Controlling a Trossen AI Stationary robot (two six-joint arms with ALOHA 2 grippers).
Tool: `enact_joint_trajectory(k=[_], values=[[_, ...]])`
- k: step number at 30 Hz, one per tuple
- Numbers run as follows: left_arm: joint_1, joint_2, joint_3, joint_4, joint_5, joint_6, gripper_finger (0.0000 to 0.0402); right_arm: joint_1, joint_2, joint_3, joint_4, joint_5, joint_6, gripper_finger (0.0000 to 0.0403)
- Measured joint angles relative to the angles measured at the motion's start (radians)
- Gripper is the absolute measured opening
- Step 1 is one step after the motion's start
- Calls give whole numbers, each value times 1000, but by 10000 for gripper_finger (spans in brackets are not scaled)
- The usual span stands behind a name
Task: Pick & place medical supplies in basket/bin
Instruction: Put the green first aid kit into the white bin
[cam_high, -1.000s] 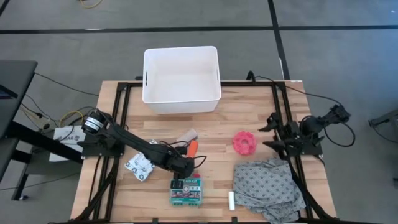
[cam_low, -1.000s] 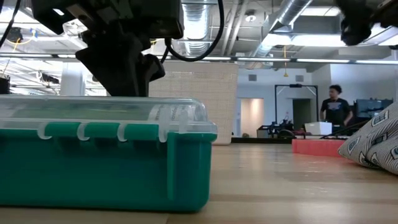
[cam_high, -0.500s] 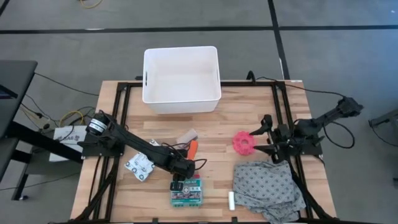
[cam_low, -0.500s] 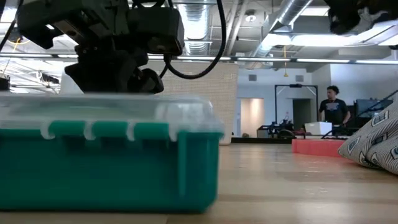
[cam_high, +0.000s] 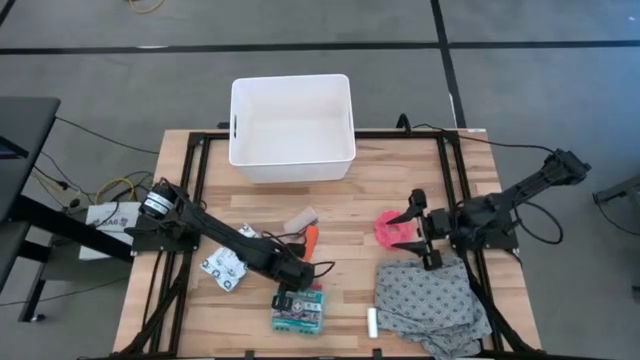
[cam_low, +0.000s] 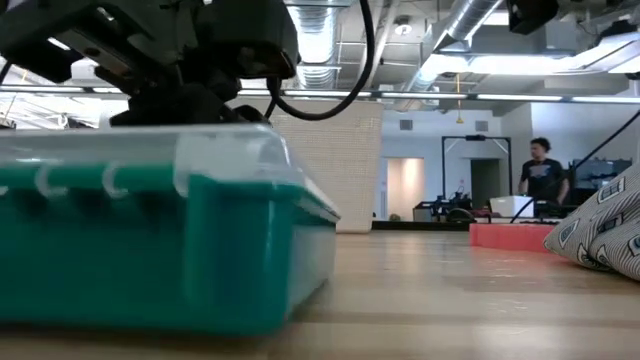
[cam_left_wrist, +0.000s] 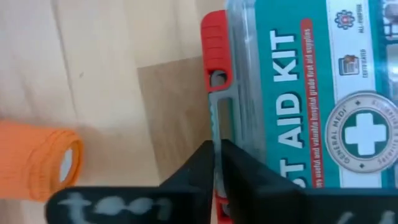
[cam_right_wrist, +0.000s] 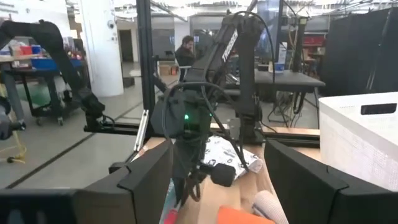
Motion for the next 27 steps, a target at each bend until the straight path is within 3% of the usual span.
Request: enact_joint_trajectory(k=[4,8,17,22,27], values=[[-8,8,41,-32,-109,-5,4,0,4,2,-2,0,0,249],[-10,5,164,-129,-214,-13,3,0,4,2,-2,16,0,249],[44,-3,684,-675,-593,81,1,0,4,2,-4,18,-1,249],[151,-7,980,-769,-784,155,1,0,4,2,-8,18,-3,249],[336,-7,1154,-767,-963,281,0,0,4,2,-8,18,-3,249]])
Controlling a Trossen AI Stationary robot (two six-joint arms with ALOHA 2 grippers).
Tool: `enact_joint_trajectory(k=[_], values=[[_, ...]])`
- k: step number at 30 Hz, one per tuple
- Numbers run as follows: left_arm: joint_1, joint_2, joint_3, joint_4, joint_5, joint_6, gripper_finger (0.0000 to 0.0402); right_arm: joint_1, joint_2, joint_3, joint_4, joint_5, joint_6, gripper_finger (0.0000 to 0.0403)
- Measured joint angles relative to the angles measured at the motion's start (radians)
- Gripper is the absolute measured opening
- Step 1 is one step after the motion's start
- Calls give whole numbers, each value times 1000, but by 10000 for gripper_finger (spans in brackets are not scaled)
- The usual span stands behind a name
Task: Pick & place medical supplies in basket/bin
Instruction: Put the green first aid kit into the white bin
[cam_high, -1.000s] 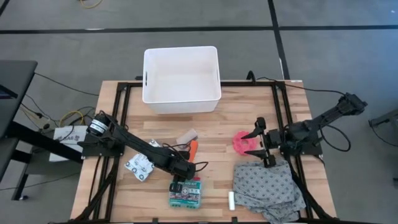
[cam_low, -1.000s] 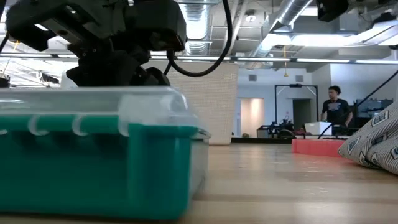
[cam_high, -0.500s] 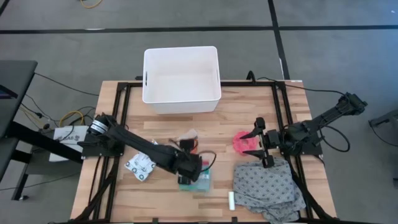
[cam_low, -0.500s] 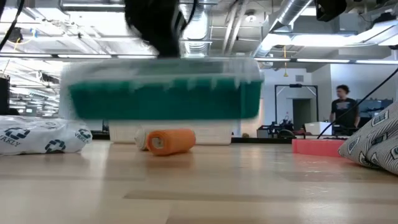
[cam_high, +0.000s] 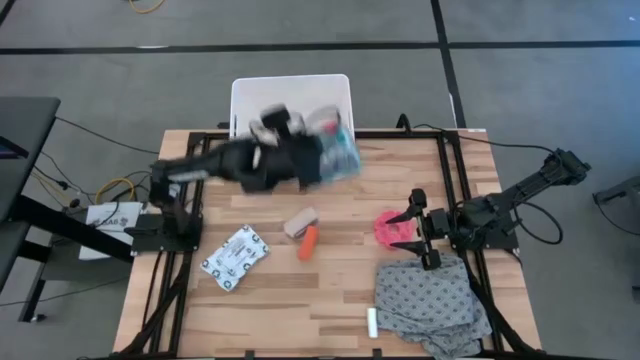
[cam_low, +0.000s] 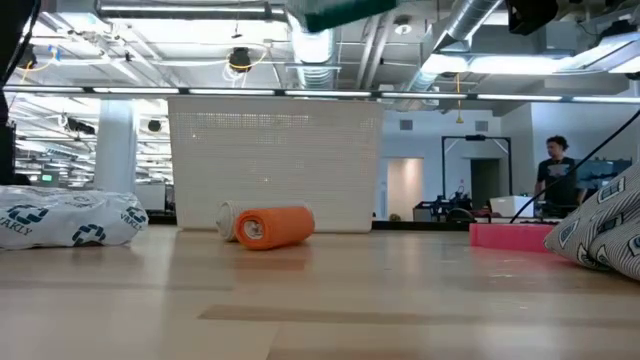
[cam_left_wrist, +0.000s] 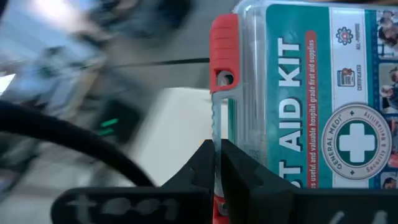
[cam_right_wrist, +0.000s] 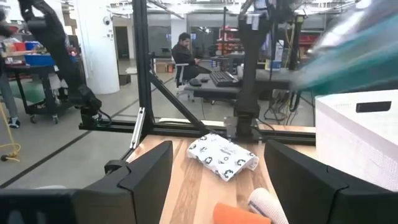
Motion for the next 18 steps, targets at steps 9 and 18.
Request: enact_joint_trajectory(k=[9,18], values=[[468,66,-43,58,352,-61,0,0,0,0,-5,0,-50,249],[653,298,-93,58,429,-106,0,0,0,0,-20,0,-52,249]])
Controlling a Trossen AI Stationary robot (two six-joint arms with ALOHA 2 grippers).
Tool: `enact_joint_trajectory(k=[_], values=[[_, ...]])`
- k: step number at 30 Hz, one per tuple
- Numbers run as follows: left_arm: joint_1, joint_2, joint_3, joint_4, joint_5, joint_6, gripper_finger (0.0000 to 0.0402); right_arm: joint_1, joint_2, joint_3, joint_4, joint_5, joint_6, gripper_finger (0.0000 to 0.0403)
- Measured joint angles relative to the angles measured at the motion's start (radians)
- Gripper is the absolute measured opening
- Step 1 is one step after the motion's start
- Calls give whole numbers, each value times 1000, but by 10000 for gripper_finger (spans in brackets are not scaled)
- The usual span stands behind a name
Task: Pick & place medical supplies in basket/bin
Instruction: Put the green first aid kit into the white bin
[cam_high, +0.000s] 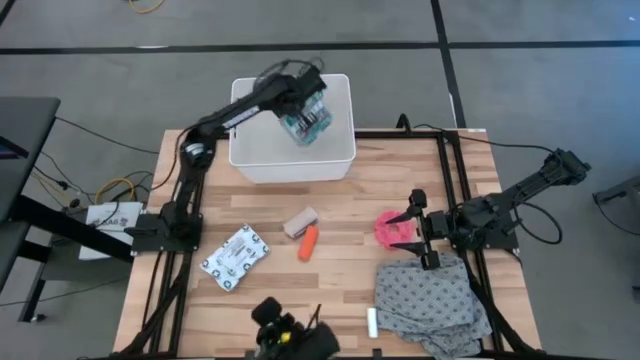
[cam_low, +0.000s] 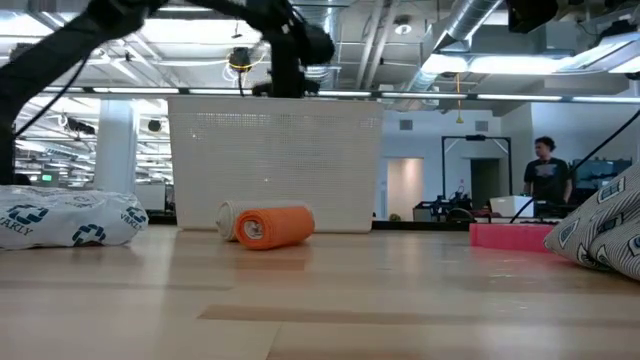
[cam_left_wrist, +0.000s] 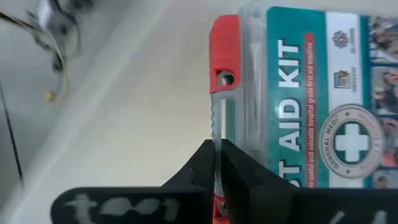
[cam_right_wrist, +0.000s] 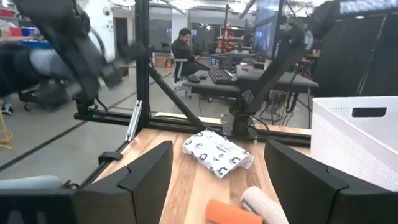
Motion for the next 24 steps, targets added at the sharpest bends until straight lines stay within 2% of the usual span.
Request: enact_joint_trajectory(k=[6,12,16,20,24], values=[[5,117,-1,54,164,2,0,0,0,0,-19,0,0,249],[-18,207,-2,37,138,70,8,0,0,0,-30,0,8,249],[-27,219,1,36,103,99,26,0,0,0,-42,0,37,249],[-34,216,1,29,123,151,48,0,0,0,-46,0,38,249],[-44,214,28,-26,102,169,73,0,0,0,-64,0,38,249]])
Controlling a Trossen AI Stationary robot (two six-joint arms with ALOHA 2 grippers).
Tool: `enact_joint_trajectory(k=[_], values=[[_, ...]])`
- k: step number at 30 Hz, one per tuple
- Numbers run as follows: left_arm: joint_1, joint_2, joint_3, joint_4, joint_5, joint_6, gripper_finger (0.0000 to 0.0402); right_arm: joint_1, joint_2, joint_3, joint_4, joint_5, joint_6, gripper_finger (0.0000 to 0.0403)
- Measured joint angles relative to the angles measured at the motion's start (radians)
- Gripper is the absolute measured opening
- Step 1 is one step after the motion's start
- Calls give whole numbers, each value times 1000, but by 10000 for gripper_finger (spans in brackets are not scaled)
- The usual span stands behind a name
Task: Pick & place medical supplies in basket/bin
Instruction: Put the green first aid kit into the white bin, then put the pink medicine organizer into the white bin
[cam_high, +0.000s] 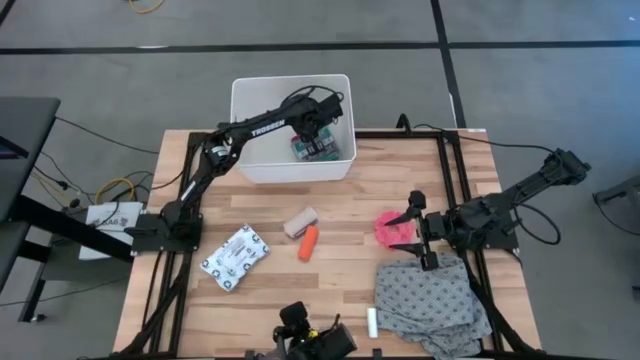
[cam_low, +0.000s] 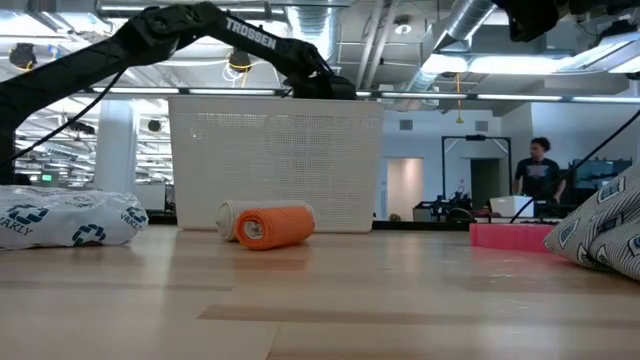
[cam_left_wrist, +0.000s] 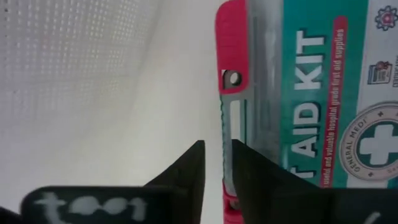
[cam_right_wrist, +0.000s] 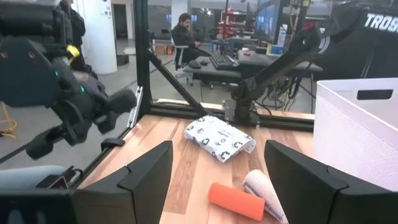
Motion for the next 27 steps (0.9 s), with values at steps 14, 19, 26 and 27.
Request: enact_joint_trajectory(k=[14,19,26,27], values=[[-55,-120,73,-112,-74,0,126,0,20,0,2,0,-8,249],[-108,-224,73,-56,-39,-3,122,0,20,0,7,0,-9,249],[-257,-385,73,166,118,-20,113,0,20,0,9,0,-11,249],[-286,-395,73,193,167,-20,111,0,20,0,9,0,-11,249]])
